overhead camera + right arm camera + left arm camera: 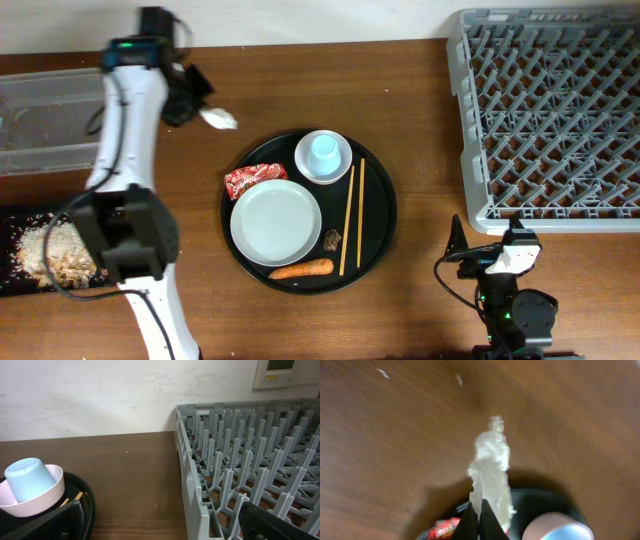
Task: Sort waste into correct bins and load items into the dishwasher rack
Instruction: 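Drop the tissue into the clear plastic box, then grasp the red wrapper on the round tray with the left gripper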
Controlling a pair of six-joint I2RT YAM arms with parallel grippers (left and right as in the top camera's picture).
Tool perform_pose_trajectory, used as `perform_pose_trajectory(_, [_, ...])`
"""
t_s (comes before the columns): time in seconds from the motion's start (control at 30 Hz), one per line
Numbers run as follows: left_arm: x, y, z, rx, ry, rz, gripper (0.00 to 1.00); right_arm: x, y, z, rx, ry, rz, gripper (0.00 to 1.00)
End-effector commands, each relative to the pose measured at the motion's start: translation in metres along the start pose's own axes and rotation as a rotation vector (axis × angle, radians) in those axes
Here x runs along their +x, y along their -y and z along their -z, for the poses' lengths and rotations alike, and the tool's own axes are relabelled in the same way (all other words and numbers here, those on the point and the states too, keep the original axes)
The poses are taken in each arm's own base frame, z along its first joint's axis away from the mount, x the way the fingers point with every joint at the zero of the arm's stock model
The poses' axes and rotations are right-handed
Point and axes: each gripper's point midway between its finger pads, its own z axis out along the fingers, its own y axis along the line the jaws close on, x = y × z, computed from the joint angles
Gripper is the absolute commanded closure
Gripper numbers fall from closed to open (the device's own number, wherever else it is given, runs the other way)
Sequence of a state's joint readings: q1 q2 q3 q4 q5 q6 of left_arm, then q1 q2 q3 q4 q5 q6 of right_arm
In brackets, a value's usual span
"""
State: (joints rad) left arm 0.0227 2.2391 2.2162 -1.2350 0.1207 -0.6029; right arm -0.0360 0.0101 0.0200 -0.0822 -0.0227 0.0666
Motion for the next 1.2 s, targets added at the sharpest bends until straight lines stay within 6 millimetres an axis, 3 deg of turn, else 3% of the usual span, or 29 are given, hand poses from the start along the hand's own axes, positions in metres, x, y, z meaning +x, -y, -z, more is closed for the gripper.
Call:
perform_pose_trajectory(0.0, [-0.067,-0.027,0.050,0.123,0.163,0.102,0.99,0.005,0.003,-0.001,0.014,-0.004,0.006,0.02])
perform_pose_trajectory(0.07, [-0.097,-0.047,0.071,0.146,0.248,0.146,0.99,0.005,0.003,-0.001,0.014,-0.004,0.006,0.02])
perform_pose_trajectory(0.2, [-0.132,-0.070,0.111,0.216,0.353,0.192,0.99,0.005,0.003,-0.001,0.014,-0.004,0.006,0.01])
perform_pose_trajectory(0.27, [-0.142,-0.095,0.116,0.164,0.387,0.233,0.99,0.005,0.003,-0.001,0.014,-0.004,0.006,0.02])
perform_pose_trajectory(0.4, [-0.155,-0.183,0.123,-0.243,0.538,0.344,0.99,0.005,0.003,-0.001,0.014,-0.004,0.006,0.02])
perform_pose_trajectory(0.43, [-0.157,-0.195,0.121,-0.292,0.554,0.357,0.99,0.005,0.003,-0.001,0.014,-0.004,0.006,0.02])
perform_pose_trajectory(0.53, [-0.157,-0.206,0.103,-0.309,0.538,0.367,0.98,0.005,0.003,-0.001,0.014,-0.004,0.006,0.02])
perform_pose_trajectory(0.57, [-0.155,-0.207,0.097,-0.311,0.528,0.366,0.70,0.005,0.003,-0.001,0.014,-0.004,0.006,0.02])
perform_pose_trajectory(0.6, [-0.154,-0.206,0.095,-0.306,0.518,0.365,0.23,0.005,0.003,-0.001,0.014,-0.004,0.006,0.02])
perform_pose_trajectory(0.63, [-0.152,-0.200,0.093,-0.273,0.500,0.359,0.01,0.005,0.003,-0.001,0.014,-0.004,0.006,0.02])
perform_pose_trajectory(0.77, [-0.140,-0.156,0.088,-0.026,0.387,0.318,0.01,0.005,0.003,-0.001,0.014,-0.004,0.006,0.02])
perform_pose_trajectory(0.87, [-0.113,-0.109,0.096,0.206,0.245,0.261,0.02,0.005,0.003,-0.001,0.014,-0.004,0.006,0.02])
perform_pose_trajectory(0.97, [-0.074,-0.069,0.097,0.265,0.120,0.169,0.03,0.005,0.003,-0.001,0.014,-0.004,0.006,0.02])
perform_pose_trajectory(1.03, [-0.028,-0.038,0.080,0.209,0.004,-0.010,0.03,0.005,0.003,-0.001,0.014,-0.004,0.006,0.02])
perform_pose_trajectory(1.17, [0.035,0.011,0.047,0.065,-0.097,-0.329,0.03,0.005,0.003,-0.001,0.014,-0.004,0.006,0.02])
